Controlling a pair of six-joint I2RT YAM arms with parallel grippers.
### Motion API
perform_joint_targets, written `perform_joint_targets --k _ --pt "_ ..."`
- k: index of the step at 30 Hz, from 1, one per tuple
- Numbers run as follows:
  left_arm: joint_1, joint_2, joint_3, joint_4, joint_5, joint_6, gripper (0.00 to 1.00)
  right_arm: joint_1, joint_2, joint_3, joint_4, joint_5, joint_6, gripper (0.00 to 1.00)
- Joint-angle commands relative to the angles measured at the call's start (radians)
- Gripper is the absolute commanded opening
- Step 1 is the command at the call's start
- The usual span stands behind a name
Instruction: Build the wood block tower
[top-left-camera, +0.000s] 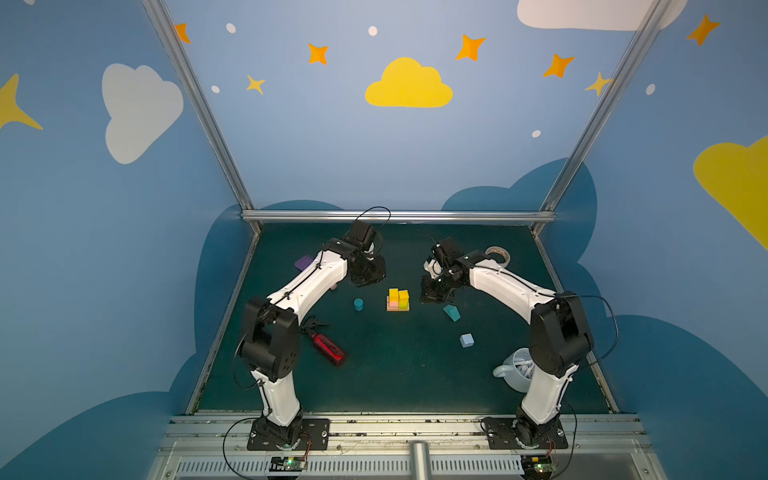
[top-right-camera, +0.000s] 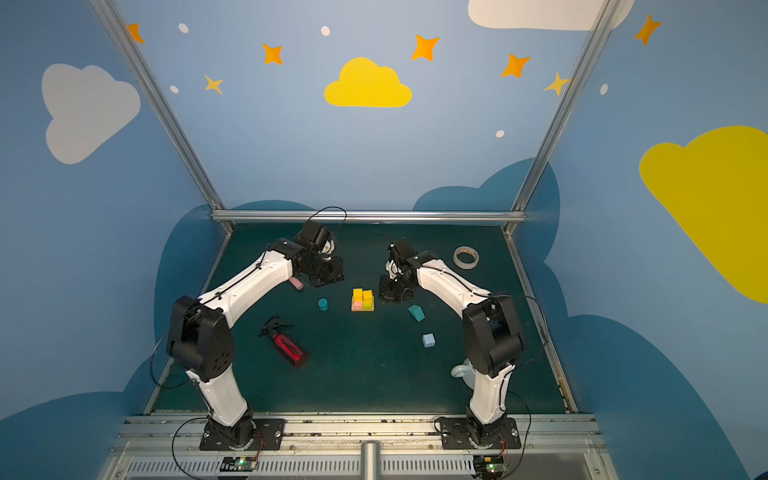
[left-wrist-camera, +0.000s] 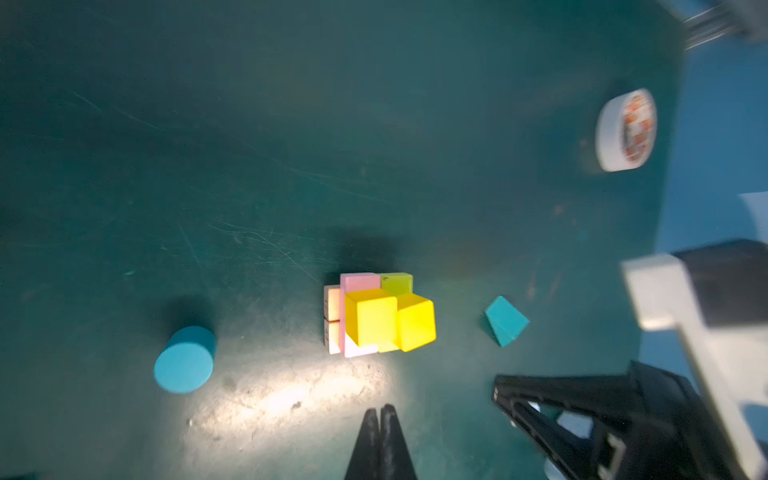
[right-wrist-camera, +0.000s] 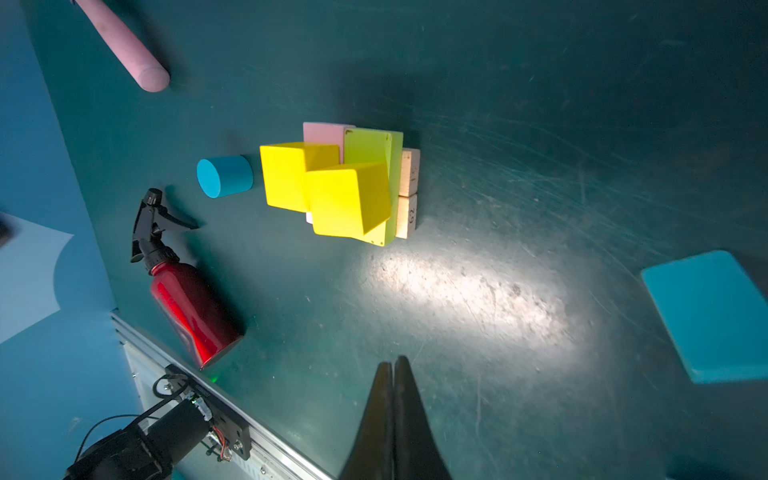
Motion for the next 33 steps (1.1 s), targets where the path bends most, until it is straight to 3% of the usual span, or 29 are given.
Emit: perform_joint_targets --k 1,20,33 --pt "0.003 0.067 0.09 -0.095 -0.004 0.044 0.06 -0.015 0.013 -0.014 0.135 -0.056 0.013 0.0" --pt "0.01 0.237 0.096 -0.068 0.013 0.019 0.05 -0.056 0.153 0.016 0.235 -0.088 0.044 0.0" --pt "0.011 0.261 0.094 -0.052 0.03 0.031 0.05 -0.053 0.186 0.049 0.234 -0.099 0.059 0.0"
